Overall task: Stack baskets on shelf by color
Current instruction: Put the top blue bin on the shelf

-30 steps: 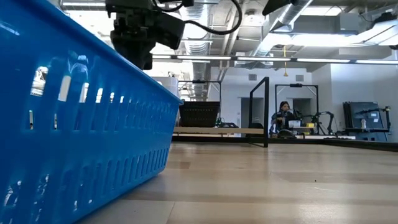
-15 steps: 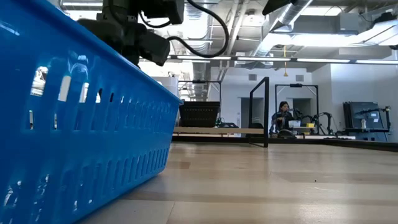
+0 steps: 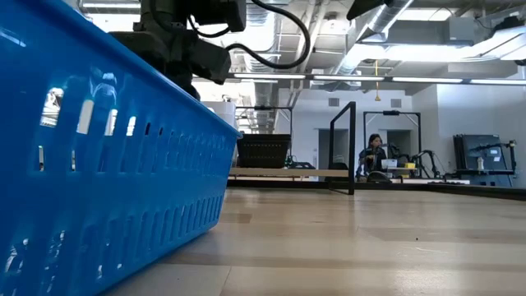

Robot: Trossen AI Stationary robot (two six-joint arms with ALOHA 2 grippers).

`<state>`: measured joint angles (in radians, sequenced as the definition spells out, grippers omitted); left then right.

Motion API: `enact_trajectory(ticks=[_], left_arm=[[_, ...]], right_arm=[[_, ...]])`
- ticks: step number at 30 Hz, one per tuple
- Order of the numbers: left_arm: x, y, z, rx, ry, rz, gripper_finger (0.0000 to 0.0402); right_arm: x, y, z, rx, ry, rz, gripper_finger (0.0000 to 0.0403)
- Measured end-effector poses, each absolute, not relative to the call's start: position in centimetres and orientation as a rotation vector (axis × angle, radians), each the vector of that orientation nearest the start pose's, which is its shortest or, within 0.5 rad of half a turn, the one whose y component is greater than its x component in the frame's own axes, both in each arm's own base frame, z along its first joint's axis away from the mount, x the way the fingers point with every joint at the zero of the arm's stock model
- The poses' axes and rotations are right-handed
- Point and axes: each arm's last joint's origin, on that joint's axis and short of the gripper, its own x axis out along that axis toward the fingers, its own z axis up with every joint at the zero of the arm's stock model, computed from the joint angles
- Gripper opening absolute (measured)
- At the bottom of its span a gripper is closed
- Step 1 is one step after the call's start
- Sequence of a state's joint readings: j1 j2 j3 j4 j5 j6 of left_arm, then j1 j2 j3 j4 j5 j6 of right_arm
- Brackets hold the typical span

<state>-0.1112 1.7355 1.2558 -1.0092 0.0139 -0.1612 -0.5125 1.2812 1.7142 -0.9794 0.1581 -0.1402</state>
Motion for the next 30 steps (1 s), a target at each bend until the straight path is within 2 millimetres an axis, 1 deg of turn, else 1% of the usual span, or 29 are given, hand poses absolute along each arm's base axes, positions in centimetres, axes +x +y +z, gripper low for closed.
enact_trajectory(ticks=[7,9,15,19,21,23,25,29,30], left_arm=[[31.6,-3.4,20.7,-0.026,1.473,0.007,0.0167],[31.6,-3.4,20.3,-0.042,1.466,-0.009,0.0167],[30.5,-3.5,18.3,-0.088,1.516,-0.027,0.0167],[30.4,-3.2,18.1,-0.079,1.516,-0.002,0.0167],[30.6,-3.0,18.1,-0.081,1.499,0.01,0.016],[30.8,-2.9,18.1,-0.095,1.479,0.02,0.0142],[30.9,-2.7,18.1,-0.113,1.467,0.027,0.0112],[31.0,-2.5,18.1,-0.147,1.463,0.02,0.0027],[31.0,-2.5,18.1,-0.15,1.461,0.025,0.0015]], right_arm=[[19.3,-11.4,46.4,-0.036,0.593,-0.613,0.0001],[19.3,-11.4,46.4,-0.046,0.596,-0.61,0.0001],[19.3,-11.4,46.4,-0.056,0.598,-0.606,0.0001],[19.3,-11.4,46.4,-0.058,0.598,-0.606,0.0001],[19.3,-11.4,46.4,-0.058,0.598,-0.606,0.0001],[19.3,-11.4,46.4,-0.058,0.598,-0.606,0.0001],[19.3,-11.4,46.4,-0.058,0.598,-0.606,0.0001],[19.3,-11.4,46.4,-0.059,0.591,-0.607,0.0001],[19.4,-11.4,46.5,-0.061,0.584,-0.608,0.0001]])
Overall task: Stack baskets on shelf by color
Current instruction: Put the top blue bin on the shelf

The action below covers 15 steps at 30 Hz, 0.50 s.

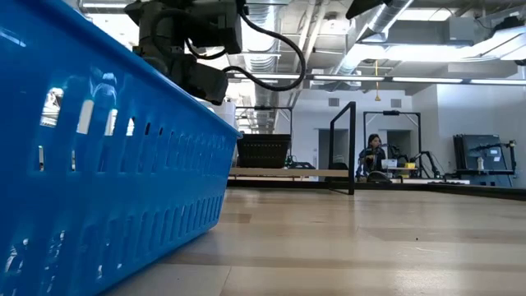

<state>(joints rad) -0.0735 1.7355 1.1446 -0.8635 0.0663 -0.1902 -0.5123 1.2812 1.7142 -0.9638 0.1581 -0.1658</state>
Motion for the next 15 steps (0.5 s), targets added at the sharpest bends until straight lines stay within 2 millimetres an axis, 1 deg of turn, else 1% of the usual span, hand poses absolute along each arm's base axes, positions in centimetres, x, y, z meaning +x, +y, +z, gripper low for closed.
enact_trajectory(ticks=[4,9,12,15], left_arm=[[31.0,-2.4,18.1,-0.156,1.461,0.032,0.0004],[31.4,-2.3,18.5,-0.19,1.438,0.054,0.0002],[32.1,-1.9,19.5,-0.228,1.397,0.062,0.0001],[33.3,-1.3,21.5,-0.25,1.325,0.071,0.0001]], right_arm=[[19.5,-11.5,46.7,-0.064,0.565,-0.611,0.0001],[19.5,-11.5,46.7,-0.066,0.557,-0.612,0.0001],[19.5,-11.5,46.7,-0.066,0.558,-0.612,0.0001],[19.5,-11.5,46.7,-0.066,0.558,-0.612,0.0001]])
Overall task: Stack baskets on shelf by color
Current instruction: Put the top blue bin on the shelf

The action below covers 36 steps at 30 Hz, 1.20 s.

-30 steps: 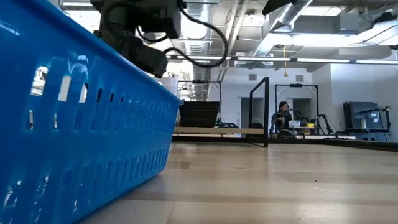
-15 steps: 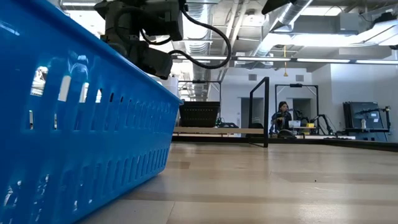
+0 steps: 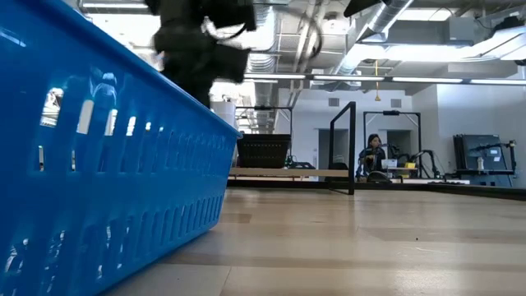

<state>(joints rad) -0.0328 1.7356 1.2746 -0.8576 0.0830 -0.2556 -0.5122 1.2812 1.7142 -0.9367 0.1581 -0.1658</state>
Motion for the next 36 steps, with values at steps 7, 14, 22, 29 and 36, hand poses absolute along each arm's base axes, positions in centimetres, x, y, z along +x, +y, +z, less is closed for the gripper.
enact_trajectory(ticks=[7,14,22,29,36], left_arm=[[35.8,0.4,27.8,-0.166,1.115,0.134,0.0],[36.8,1.3,31.9,-0.034,0.953,0.186,0.0],[37.3,3.2,33.7,0.105,0.869,0.223,0.0],[38.5,5.6,34.4,0.179,0.723,0.202,0.0],[40.0,9.0,32.8,0.169,0.689,0.151,0.0]], right_arm=[[19.5,-11.5,46.7,-0.066,0.558,-0.612,0.0001],[19.5,-11.5,46.7,-0.066,0.558,-0.613,0.0001],[19.5,-11.5,46.7,-0.066,0.556,-0.613,0.0001],[19.5,-11.5,46.7,-0.066,0.556,-0.617,0.0001],[19.5,-11.5,46.8,-0.059,0.553,-0.621,0.0001]])
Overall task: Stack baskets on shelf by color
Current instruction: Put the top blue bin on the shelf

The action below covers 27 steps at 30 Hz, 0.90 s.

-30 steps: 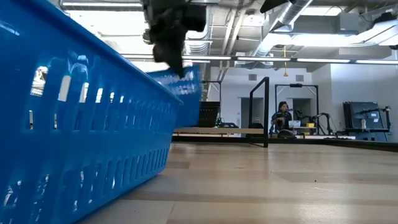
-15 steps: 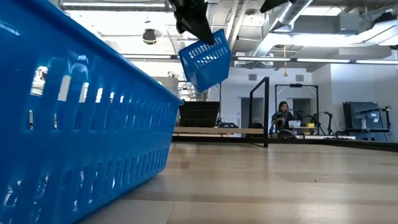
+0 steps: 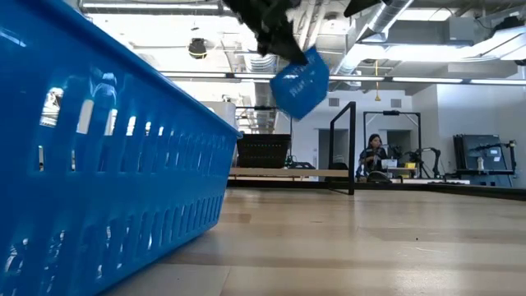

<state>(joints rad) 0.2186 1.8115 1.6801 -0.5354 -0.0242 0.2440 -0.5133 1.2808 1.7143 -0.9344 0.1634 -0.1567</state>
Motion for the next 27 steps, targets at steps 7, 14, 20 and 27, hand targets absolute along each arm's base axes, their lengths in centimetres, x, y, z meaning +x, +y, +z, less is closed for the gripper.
enact_trajectory(ticks=[7,14,20,27], left_arm=[[41.9,11.4,30.4,0.168,0.697,0.111,0.0],[43.7,12.7,29.6,0.208,0.694,0.082,0.0],[44.6,13.6,27.3,0.175,0.781,0.066,0.0],[44.4,13.8,26.2,0.154,0.855,0.103,0.0]], right_arm=[[19.3,-11.8,46.8,-0.043,0.549,-0.657,0.0001],[19.0,-12.2,46.8,-0.032,0.547,-0.688,0.0001],[18.9,-12.5,46.8,-0.027,0.545,-0.702,0.0001],[18.5,-13.0,46.9,-0.022,0.539,-0.727,0.0001]])
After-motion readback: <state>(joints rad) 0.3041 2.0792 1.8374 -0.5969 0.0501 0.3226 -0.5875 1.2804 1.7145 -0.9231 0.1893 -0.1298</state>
